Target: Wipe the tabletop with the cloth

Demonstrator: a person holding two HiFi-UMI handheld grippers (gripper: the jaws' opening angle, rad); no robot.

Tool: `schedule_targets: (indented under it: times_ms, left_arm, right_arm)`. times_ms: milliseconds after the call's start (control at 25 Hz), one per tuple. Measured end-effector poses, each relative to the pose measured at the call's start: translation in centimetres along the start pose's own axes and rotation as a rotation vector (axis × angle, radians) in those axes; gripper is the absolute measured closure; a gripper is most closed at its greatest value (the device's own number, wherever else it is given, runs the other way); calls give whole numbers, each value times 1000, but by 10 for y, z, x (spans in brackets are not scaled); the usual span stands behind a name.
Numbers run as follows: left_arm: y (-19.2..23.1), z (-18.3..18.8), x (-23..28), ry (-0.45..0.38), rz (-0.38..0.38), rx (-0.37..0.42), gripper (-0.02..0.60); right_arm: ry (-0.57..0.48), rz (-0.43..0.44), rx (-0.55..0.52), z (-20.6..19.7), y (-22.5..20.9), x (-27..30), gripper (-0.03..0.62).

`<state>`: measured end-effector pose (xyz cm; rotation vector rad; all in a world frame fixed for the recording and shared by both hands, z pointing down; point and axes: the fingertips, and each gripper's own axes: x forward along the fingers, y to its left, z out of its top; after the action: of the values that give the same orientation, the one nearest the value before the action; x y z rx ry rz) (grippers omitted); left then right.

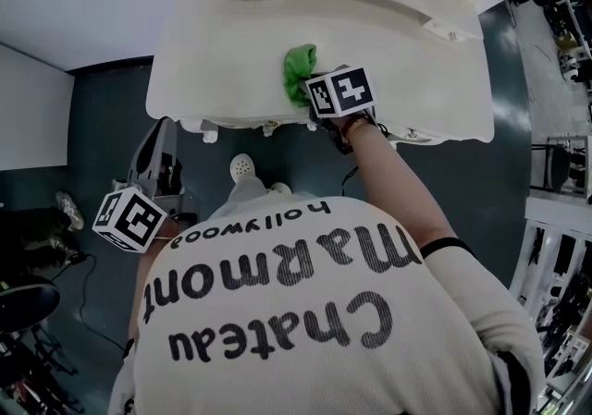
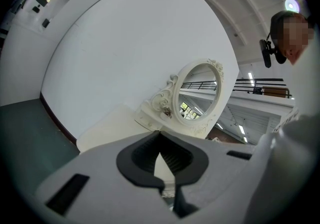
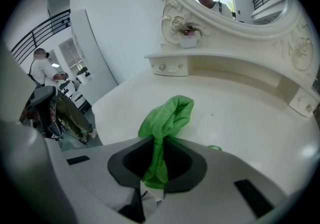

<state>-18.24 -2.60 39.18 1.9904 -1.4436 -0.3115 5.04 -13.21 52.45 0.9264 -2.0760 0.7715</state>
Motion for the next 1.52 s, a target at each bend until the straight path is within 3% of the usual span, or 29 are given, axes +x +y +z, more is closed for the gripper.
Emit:
schedule_targets:
  times_ms: [640, 1200, 1360, 1520]
  left_arm:
    - [-16, -9, -24, -2, -10, 21, 572]
    - [-3, -48, -48, 48, 19, -21, 574]
    - [-7, -48, -48, 80, -20, 1, 574]
    - [-8, -24, -46, 84, -64, 51, 574]
  right_arm:
    - [-21, -69, 109, -28, -47, -34, 525]
    - [-43, -125, 160, -46, -75, -52, 525]
    - [-16, -136, 171, -52, -79, -53, 525]
    - [-3, -168, 173, -50, -77, -53, 525]
